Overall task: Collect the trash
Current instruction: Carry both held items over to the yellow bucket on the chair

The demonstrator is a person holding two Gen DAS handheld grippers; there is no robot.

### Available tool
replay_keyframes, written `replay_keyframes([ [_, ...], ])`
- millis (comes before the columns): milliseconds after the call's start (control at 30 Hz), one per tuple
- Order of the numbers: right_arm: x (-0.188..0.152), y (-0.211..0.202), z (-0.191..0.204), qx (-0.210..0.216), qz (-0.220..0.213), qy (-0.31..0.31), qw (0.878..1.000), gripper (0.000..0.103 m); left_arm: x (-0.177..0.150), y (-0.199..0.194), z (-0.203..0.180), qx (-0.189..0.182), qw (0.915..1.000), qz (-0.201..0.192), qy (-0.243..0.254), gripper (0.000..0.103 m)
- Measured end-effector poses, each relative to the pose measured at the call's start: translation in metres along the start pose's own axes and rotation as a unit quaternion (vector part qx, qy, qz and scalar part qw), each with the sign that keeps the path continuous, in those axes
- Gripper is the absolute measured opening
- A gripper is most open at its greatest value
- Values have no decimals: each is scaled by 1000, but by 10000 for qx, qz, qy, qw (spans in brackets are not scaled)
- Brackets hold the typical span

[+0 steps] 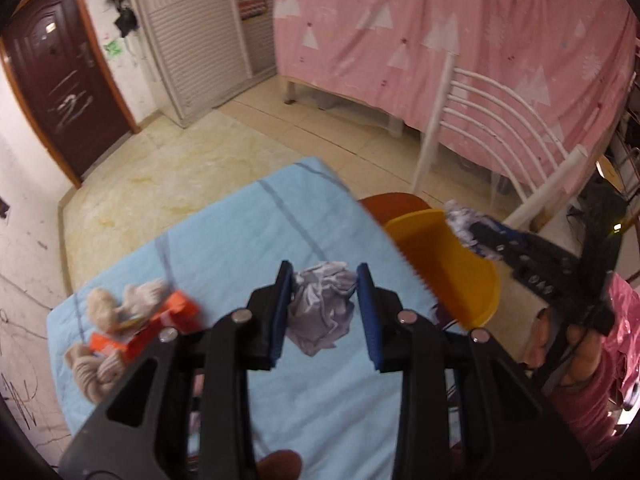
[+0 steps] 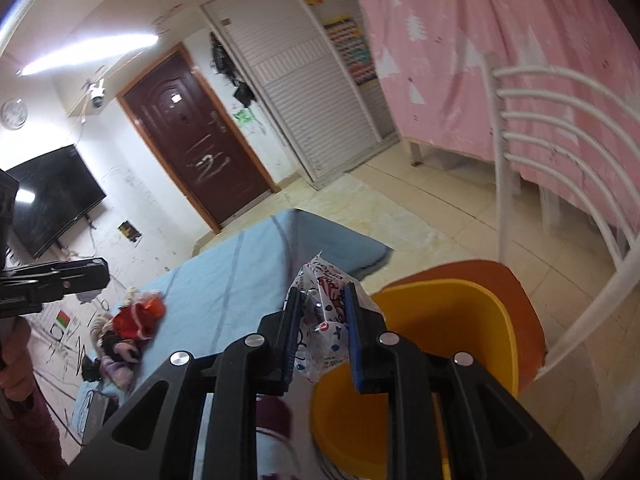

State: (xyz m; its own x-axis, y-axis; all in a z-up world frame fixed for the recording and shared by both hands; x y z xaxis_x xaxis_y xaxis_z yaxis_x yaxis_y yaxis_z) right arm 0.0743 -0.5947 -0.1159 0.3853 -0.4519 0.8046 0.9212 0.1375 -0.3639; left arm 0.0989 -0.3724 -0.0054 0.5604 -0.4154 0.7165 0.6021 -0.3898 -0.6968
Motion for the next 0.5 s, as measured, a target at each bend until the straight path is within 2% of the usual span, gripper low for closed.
replay_keyframes([
  [167,-6,9,-26,-172,121,216,9995,15,12,35,-53,-421,9985,330,150,31],
  [233,-8,9,-35,-251,132,252,9993,15,14,45,-70,-477,9978,405,230,31],
  [433,-9,11,-52,-346,191,433,9983,24,18,73,-108,-700,9951,617,330,33],
  [467,-9,10,-53,-349,180,444,9982,27,19,76,-111,-704,9949,633,339,39],
  [500,-8,10,-54,-349,174,446,9982,30,20,80,-113,-670,9951,627,357,51],
])
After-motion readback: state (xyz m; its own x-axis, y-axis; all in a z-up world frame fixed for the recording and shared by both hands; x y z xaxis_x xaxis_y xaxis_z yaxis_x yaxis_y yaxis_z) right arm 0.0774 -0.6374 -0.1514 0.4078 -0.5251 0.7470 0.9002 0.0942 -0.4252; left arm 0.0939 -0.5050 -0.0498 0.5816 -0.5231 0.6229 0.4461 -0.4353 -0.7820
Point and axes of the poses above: each gripper's, at about its wrist camera, not at the fingertips, and y roughly the way its jaws point, z to its left, x to its top, the point moved 8 cm from there along y, roughly the way its jaws point, and after that the axes turned 12 degrees about -z, right-handed, at the moved point
